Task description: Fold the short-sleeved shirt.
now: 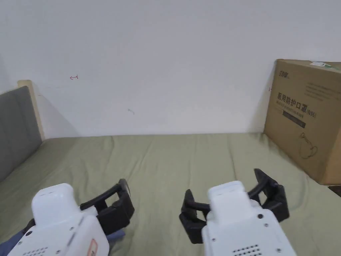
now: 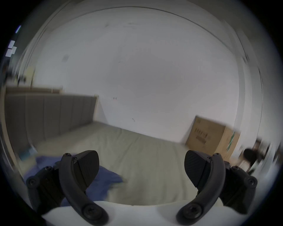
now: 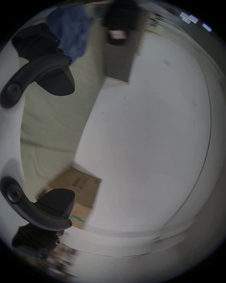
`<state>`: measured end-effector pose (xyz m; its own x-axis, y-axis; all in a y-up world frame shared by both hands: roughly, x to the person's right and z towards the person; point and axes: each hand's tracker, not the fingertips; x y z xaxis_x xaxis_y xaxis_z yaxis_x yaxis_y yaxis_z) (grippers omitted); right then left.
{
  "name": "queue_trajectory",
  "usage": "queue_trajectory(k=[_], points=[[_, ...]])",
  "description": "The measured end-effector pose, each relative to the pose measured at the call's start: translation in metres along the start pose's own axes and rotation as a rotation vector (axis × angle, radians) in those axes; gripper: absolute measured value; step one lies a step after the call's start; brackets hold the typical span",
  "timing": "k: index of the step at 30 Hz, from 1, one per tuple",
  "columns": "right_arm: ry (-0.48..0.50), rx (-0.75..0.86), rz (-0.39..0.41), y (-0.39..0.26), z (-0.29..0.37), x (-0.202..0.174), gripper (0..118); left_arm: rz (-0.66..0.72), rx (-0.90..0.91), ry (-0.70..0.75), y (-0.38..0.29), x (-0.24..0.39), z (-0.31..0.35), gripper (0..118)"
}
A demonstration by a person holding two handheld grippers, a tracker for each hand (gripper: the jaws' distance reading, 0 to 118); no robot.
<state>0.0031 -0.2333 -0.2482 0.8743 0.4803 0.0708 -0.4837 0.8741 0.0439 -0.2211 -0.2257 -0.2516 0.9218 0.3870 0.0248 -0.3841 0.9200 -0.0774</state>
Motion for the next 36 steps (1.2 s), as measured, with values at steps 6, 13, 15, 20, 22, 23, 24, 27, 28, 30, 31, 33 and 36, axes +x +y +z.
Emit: queue_trajectory(k=[6, 13, 15, 20, 22, 23, 24, 27, 28, 30, 31, 33, 36], points=[[0.036, -0.047, 0.789, -0.022, -0.004, -0.076, 118, 0.592, -0.127, -0.046, -0.030, -0.053, -0.011, 114], [0.147, -0.147, 0.466, -0.019, -0.008, -0.066, 118, 0.389, -0.117, 0.098, -0.026, -0.050, -0.019, 114], [0.137, -0.176, 0.222, -0.007, -0.015, -0.047, 118, 0.281, -0.107, 0.076, -0.010, -0.031, -0.021, 114], [0.190, -0.206, -0.616, -0.007, -0.014, 0.022, 118, -0.312, -0.054, 0.064, 0.003, 0.025, -0.015, 114], [0.119, -0.199, -0.691, -0.018, -0.012, 0.030, 118, -0.415, -0.059, 0.073, -0.002, 0.036, -0.008, 114], [0.098, -0.178, -0.695, -0.025, -0.011, 0.032, 118, -0.395, -0.087, 0.045, -0.002, 0.038, -0.006, 114], [0.082, -0.171, -0.658, -0.023, -0.003, 0.029, 118, -0.359, -0.096, 0.017, -0.002, 0.037, -0.004, 114], [0.059, -0.164, -0.565, -0.028, 0.005, 0.028, 118, -0.342, -0.078, 0.006, -0.003, 0.034, -0.002, 114], [0.064, -0.155, -0.558, -0.024, 0.007, 0.026, 118, -0.371, -0.060, 0.031, -0.004, 0.035, -0.002, 114], [0.055, -0.134, -0.540, -0.019, 0.011, 0.027, 118, -0.367, -0.035, 0.064, -0.002, 0.033, -0.002, 114], [0.048, -0.124, -0.528, -0.016, 0.011, 0.028, 118, -0.354, -0.032, 0.054, 0.000, 0.031, -0.001, 114], [0.031, -0.125, -0.509, -0.010, 0.010, 0.030, 118, -0.297, -0.024, 0.044, 0.004, 0.027, 0.000, 116], [-0.047, -0.177, -0.502, -0.005, 0.009, 0.034, 118, -0.336, -0.043, 0.041, 0.007, 0.024, -0.001, 117]])
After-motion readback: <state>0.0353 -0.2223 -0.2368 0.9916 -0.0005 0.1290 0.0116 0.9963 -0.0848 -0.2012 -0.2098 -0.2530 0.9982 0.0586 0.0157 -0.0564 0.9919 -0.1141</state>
